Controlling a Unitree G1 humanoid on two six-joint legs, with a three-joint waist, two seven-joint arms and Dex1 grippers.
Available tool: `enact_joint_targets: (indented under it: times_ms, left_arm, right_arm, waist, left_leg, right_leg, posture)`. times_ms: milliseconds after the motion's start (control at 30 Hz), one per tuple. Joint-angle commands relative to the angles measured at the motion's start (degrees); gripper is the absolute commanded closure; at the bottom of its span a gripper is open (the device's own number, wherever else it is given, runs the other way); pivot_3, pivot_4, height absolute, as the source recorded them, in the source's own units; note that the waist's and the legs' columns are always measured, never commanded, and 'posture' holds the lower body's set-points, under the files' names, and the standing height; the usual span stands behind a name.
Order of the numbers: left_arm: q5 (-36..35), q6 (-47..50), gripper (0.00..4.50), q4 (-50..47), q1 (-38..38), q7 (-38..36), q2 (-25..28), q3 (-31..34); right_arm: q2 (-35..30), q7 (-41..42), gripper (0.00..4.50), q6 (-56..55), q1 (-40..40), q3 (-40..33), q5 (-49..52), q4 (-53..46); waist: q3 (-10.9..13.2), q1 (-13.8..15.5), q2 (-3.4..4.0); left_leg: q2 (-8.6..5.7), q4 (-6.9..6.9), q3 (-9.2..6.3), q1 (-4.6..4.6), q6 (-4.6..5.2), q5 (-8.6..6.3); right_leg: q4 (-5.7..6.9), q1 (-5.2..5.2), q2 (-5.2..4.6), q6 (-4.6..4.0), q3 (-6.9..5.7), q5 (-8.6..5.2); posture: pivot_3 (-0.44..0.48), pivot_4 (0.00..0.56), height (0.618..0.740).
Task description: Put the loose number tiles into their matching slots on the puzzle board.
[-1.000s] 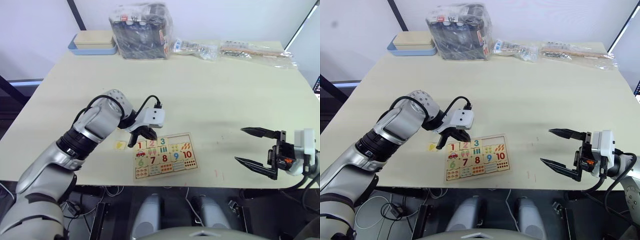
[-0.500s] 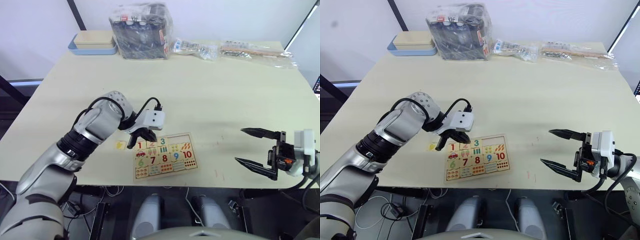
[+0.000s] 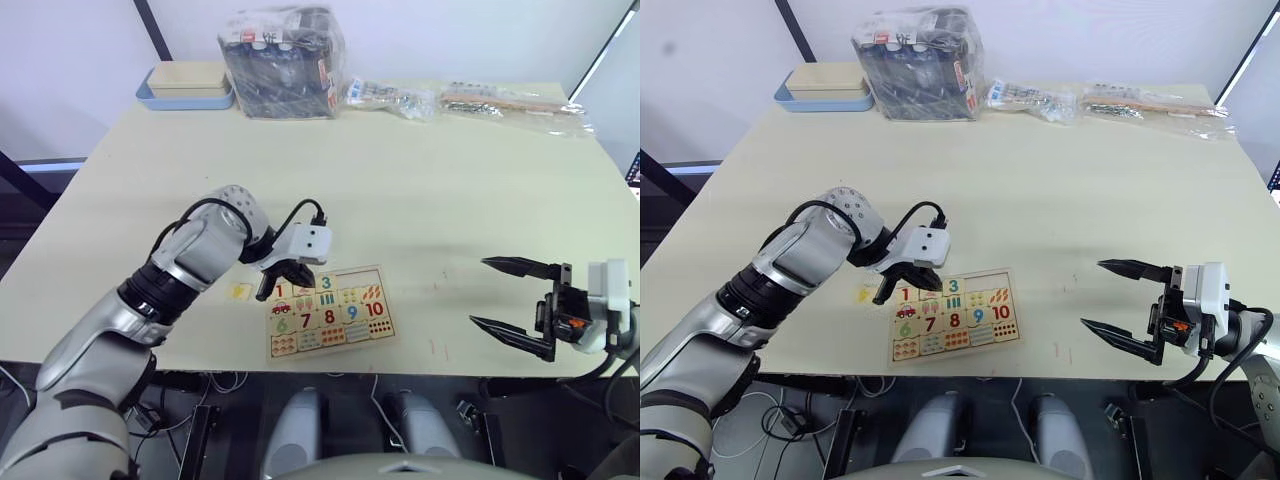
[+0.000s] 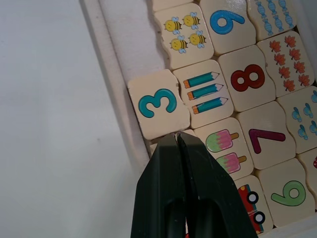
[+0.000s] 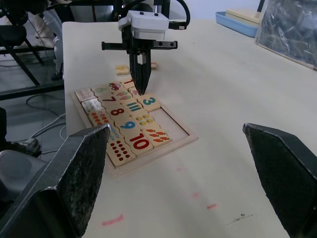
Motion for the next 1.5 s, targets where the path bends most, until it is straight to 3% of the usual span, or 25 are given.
enact_joint_targets:
  times_ms: [33, 800, 1067, 1267, 1500]
  left_arm:
    - [0.2, 0.2, 4.44, -2.1, -0.3, -0.7, 0.1, 0.5]
    - [-0.6, 2.1, 4.44, -4.9, 0.7, -0.6, 0.7, 1.9]
    - [-9.7, 9.9, 4.44, -8.0, 3.9, 1.7, 2.9, 13.2]
    - [-17.2, 18.6, 4.44, -14.6, 11.6, 10.7, 1.8, 25.2]
    - [-24.9, 25.4, 4.44, -24.2, 22.8, 25.2, -5.2, 39.6]
  right_arm:
    - [-0.1, 0.1, 0.00, -0.6, 0.1, -0.8, 0.7, -1.8]
    - [-0.2, -0.2, 0.00, -0.3, -0.3, -0.6, 0.8, -2.0]
    - [0.2, -0.7, 0.00, 0.3, 0.6, -0.1, 1.0, -3.2]
    - [0.3, -2.2, 0.00, 2.9, -0.9, 1.9, 2.0, -4.0]
    - [1.3, -4.1, 0.00, 4.5, -3.4, 5.1, 1.2, -2.8]
  waist:
    - [0.0, 0.0, 0.00]
    - [0.0, 0.0, 0.00]
    - [0.0, -0.1, 0.00]
    - [0.0, -0.1, 0.00]
    - [0.0, -0.1, 0.02]
  left_leg:
    - [0.00, 0.00, 0.00, 0.00, 0.00, 0.00]
    - [0.00, 0.00, -0.01, 0.00, 0.00, 0.00]
    - [0.05, 0.00, -0.02, 0.00, 0.00, 0.00]
    - [0.22, 0.00, -0.02, 0.02, 0.00, 0.00]
    - [0.24, 0.00, 0.00, 0.05, 0.00, -0.01]
  right_leg:
    - [0.00, 0.00, 0.00, 0.00, 0.00, 0.00]
    - [0.00, 0.00, 0.00, 0.00, 0.00, 0.00]
    - [0.00, 0.00, 0.00, 0.00, -0.01, 0.00]
    - [0.01, 0.00, -0.01, 0.00, 0.00, 0.00]
    - [-0.02, 0.03, -0.04, 0.00, 0.01, 0.00]
  posture:
    - [0.000, 0.150, 0.740]
    - [0.000, 0.150, 0.740]
    - [0.000, 0.150, 0.740]
    - [0.000, 0.150, 0.740]
    - [0.000, 0.150, 0.740]
